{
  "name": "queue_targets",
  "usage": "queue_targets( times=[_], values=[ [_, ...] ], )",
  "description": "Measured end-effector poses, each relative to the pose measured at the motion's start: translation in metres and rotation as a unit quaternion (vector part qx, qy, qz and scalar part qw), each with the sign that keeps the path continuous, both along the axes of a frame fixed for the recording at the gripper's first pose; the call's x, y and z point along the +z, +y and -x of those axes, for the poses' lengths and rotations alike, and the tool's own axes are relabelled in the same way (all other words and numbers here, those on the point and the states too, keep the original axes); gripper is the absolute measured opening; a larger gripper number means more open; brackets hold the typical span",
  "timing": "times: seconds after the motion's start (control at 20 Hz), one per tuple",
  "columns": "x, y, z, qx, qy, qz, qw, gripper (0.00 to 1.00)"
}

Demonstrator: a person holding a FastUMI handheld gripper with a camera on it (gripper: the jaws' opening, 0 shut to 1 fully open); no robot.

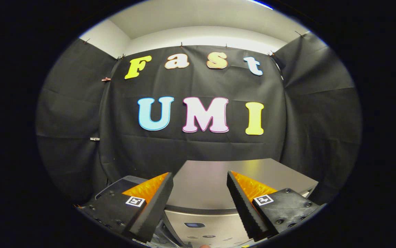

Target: Put the clothes into the washing machine and then close the washing machine lid.

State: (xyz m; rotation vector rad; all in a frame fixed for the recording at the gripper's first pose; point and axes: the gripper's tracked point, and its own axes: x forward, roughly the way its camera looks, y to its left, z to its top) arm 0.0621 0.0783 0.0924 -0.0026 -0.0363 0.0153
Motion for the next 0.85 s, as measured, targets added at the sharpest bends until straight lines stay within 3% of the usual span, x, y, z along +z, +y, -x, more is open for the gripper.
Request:
queue_targets(
  times=[0.4, 0.85],
  values=[
    [-0.033, -0.068, 0.039, -0.041, 0.002, -0.006, 0.999, 0.99],
    [-0.063, -0.078, 0.052, -0.048, 0.012, -0.002, 0.999, 0.99]
  ],
)
